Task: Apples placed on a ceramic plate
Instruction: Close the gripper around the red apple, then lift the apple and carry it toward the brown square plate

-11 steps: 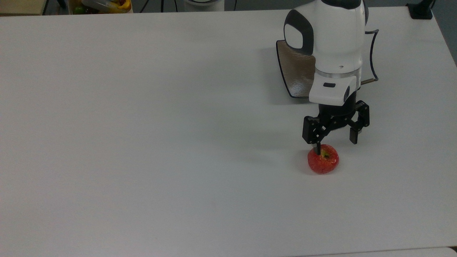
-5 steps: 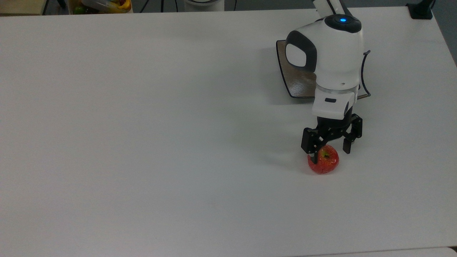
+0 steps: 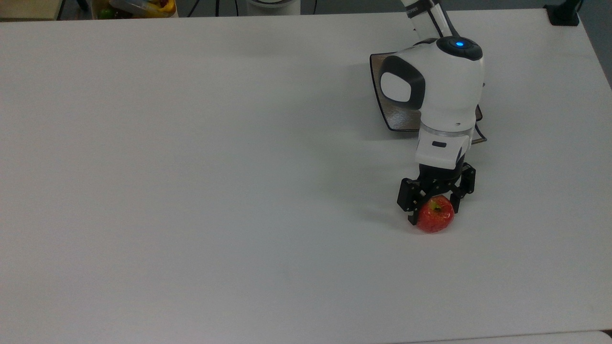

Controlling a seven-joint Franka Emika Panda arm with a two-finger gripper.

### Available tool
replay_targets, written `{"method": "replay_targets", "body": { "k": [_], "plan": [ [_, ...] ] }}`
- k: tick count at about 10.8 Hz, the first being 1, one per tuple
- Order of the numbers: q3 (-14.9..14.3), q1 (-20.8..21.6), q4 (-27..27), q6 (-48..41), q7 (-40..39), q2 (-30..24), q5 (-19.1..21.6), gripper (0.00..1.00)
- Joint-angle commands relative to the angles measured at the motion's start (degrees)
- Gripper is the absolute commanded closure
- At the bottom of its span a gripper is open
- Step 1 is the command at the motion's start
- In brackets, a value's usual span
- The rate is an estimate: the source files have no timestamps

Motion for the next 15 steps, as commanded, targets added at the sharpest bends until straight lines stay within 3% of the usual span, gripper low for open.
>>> {"method": "replay_targets", "body": {
  "k": [1, 2, 3, 4, 5, 9, 12, 15],
  "plan": [
    [-0.41, 0.27, -0.12, 1.38, 1.76, 0.02, -1.45, 0.19],
    [-0.41, 0.27, -0.2, 1.38, 1.76, 0.02, -1.45, 0.29],
    [-0.41, 0.35, -0.2, 1.38, 1.76, 0.02, -1.53, 0.55],
    [-0.41, 0.27, -0.2, 1.38, 1.84, 0.02, -1.53, 0.72],
    [-0.41, 0.18, -0.2, 1.3, 1.84, -0.07, -1.45, 0.83],
    [-0.41, 0.09, -0.9, 0.77, 1.84, -1.9, -1.1, 0.84],
    [-0.32, -0.26, -5.55, -0.45, 2.8, -10.23, -0.04, 0.82],
    [-0.32, -0.44, -8.63, -9.22, 5.96, -19.81, 0.66, 0.82]
  ]
}}
